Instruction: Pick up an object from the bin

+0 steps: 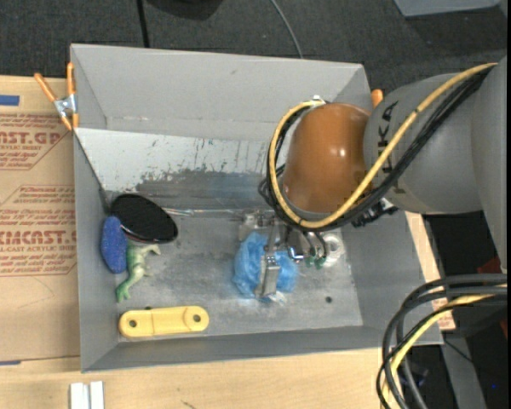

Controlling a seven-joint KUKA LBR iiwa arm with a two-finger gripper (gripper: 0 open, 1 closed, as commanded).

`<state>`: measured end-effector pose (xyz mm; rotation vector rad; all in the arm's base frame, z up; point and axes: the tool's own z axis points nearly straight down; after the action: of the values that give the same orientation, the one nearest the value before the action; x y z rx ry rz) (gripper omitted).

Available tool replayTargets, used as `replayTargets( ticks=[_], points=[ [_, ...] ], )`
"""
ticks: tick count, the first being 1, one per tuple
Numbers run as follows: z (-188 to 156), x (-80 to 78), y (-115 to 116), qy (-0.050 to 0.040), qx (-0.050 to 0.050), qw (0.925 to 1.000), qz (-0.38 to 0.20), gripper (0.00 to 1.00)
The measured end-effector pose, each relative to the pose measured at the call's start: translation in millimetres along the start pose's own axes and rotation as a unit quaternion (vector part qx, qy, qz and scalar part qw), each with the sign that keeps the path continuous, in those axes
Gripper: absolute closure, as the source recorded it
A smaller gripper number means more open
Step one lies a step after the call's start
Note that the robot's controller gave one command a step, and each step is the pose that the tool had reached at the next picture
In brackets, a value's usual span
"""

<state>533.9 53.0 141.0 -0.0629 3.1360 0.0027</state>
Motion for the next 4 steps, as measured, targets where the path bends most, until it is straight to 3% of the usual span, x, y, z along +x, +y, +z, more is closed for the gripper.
replayTargets(
  ticks=[1,2,3,4],
  points=[
    [26,-14.8,-15,0.002,0.0,0.9997,-0.025,0.0],
    [35,-12.1,-34,-0.0025,-0.001,0.9999,0.011,0.0],
    [70,-27.2,-66,0.0013,0.0,0.9986,0.052,1.0],
    [70,-27.2,-66,0.0013,0.0,0.9986,0.053,1.0]
  ],
)
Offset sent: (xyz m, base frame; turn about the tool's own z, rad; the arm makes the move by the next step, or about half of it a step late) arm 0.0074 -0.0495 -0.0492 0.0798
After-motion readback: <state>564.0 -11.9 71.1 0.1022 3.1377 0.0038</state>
